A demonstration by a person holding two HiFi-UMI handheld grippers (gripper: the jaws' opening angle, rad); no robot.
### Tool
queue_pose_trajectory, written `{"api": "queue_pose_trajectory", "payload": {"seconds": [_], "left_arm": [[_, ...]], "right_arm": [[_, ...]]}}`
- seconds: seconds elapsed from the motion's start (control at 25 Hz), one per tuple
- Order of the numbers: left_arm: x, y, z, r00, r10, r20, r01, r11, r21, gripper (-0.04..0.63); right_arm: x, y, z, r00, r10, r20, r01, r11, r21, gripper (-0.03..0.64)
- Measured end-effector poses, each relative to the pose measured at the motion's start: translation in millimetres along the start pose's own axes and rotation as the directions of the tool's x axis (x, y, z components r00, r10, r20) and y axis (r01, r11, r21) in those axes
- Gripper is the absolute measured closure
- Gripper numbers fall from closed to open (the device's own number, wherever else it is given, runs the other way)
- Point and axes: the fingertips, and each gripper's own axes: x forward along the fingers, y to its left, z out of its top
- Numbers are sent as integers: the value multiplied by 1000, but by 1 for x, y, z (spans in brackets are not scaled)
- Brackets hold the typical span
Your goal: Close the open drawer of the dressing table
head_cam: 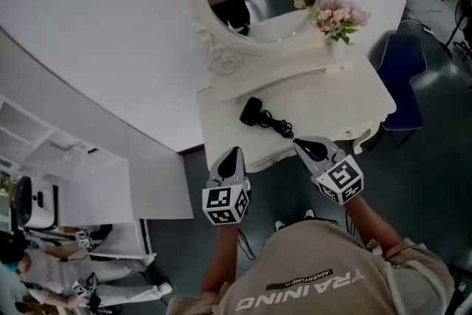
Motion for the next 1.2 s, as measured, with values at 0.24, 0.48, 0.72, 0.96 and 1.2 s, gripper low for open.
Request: {"api": "queue_pose_trajectory", "payload": {"seconds": [0.24, 0.48, 0.72, 0.96, 1.2], "left_arm": [[-8, 1, 37, 997, 11, 83, -14, 999, 30, 577], [-7, -2, 66, 990, -1, 139, -10, 997, 78, 577], [-10, -13, 81, 985, -23, 173, 4, 994, 108, 577], [-11, -17, 73, 986, -27, 167, 10, 995, 102, 577], [-10, -15, 59, 990, -17, 141, 5, 996, 86, 577]], "right_arm": [[-7, -9, 42, 997, -14, 80, 17, 999, -36, 615], [-9, -16, 64, 993, -6, 116, 19, 993, -114, 615], [-16, -23, 84, 985, -29, 170, 50, 991, -126, 615], [-21, -23, 78, 985, -36, 170, 55, 993, -107, 615], [-24, -24, 68, 987, -38, 154, 55, 993, -108, 615]]}}
